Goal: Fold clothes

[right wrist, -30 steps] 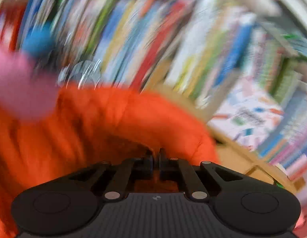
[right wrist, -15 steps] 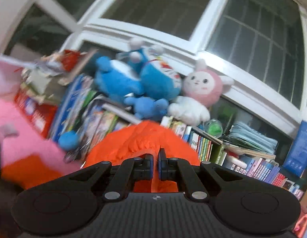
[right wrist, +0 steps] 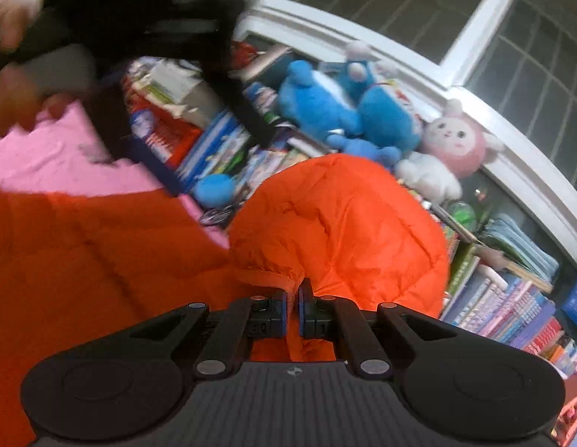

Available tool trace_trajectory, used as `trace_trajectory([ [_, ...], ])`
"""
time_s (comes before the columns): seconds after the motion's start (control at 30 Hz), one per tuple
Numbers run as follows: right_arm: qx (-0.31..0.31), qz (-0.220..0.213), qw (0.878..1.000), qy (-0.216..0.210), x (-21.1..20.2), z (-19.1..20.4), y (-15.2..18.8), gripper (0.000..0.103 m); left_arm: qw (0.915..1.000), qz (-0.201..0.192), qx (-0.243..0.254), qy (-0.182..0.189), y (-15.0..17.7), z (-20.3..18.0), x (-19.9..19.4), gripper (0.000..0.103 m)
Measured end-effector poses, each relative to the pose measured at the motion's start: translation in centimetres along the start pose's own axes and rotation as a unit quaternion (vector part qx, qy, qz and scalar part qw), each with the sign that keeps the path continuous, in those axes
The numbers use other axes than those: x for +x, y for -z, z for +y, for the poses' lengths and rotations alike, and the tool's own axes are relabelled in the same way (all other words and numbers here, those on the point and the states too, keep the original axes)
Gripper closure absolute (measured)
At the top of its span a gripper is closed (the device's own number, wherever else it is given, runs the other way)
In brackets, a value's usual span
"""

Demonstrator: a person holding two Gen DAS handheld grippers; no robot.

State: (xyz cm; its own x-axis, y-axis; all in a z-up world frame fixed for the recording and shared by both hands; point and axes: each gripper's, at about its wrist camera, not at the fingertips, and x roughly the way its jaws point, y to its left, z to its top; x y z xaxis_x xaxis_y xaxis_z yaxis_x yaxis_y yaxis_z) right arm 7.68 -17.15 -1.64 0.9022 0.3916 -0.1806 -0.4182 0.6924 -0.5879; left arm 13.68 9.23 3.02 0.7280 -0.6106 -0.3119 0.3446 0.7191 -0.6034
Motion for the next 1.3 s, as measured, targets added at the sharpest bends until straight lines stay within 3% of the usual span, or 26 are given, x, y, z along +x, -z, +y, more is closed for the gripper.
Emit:
trace_trajectory([
  [0.1, -0.015, 0.004, 1.000, -0.014, -0.2, 1.1, 0.4, 0.094, 0.9979, 0.022, 0.045, -0.043, 1.2, -0.9, 2.2, 0.008],
  [0.17, -0.018, 0.014, 0.999, -0.034, -0.5, 1.5, 0.7, 0.087, 0.9920, 0.042, 0.064, -0.100, 2.1, -0.4, 4.3, 0.008],
  [0.27, -0.022, 0.029, 0.997, -0.073, -1.5, 1.8, 1.4, 0.060, 0.9801, 0.064, 0.076, -0.172, 3.5, 1.3, 7.0, 0.009],
  [0.3, -0.022, 0.034, 0.996, -0.084, -2.2, 1.6, 1.5, 0.050, 0.9787, 0.060, 0.079, -0.180, 3.8, 1.7, 7.4, 0.008],
  [0.4, -0.011, 0.038, 0.993, -0.109, -4.2, 0.0, 1.2, 0.039, 0.9756, 0.049, 0.097, -0.191, 4.3, 1.8, 7.5, 0.008],
  [0.5, 0.008, 0.016, 0.995, -0.102, -4.9, -3.5, -0.4, 0.016, 0.9745, 0.041, 0.112, -0.190, 4.7, 1.6, 7.2, 0.007],
  [0.53, 0.012, 0.011, 0.996, -0.093, -4.3, -4.6, -0.9, 0.009, 0.9753, 0.037, 0.111, -0.187, 4.8, 1.7, 7.1, 0.007],
  [0.63, 0.026, 0.031, 0.994, -0.100, -0.2, -7.8, -2.7, 0.000, 0.9794, 0.025, 0.100, -0.174, 4.9, 2.1, 6.8, 0.007],
  [0.83, -0.048, 0.105, 0.986, -0.121, 9.7, -7.8, -4.7, 0.000, 0.9861, 0.007, 0.075, -0.148, 4.7, 2.4, 6.3, 0.007],
  [0.9, -0.047, 0.147, 0.980, -0.127, 12.1, -7.5, -4.8, 0.002, 0.9866, 0.003, 0.072, -0.146, 4.5, 2.5, 6.2, 0.007],
  [0.97, -0.042, 0.206, 0.972, -0.107, 14.3, -7.1, -4.5, 0.038, 0.9868, -0.002, 0.071, -0.145, 4.4, 2.4, 6.1, 0.007],
  [1.0, -0.045, 0.228, 0.969, -0.085, 15.0, -6.7, -4.4, 0.080, 0.9869, -0.007, 0.069, -0.146, 4.5, 2.3, 5.8, 0.007],
  [1.03, -0.047, 0.235, 0.969, -0.059, 15.2, -6.6, -4.4, 0.086, 0.9871, -0.015, 0.066, -0.145, 4.4, 2.2, 5.5, 0.007],
  [1.13, -0.022, 0.213, 0.976, -0.030, 14.6, -7.7, -4.9, 0.088, 0.9874, -0.027, 0.063, -0.143, 4.3, 2.0, 4.9, 0.007],
  [1.3, -0.018, 0.143, 0.989, -0.033, 12.5, -9.3, -5.8, 0.088, 0.9886, -0.035, 0.059, -0.134, 4.2, 2.0, 4.8, 0.007],
])
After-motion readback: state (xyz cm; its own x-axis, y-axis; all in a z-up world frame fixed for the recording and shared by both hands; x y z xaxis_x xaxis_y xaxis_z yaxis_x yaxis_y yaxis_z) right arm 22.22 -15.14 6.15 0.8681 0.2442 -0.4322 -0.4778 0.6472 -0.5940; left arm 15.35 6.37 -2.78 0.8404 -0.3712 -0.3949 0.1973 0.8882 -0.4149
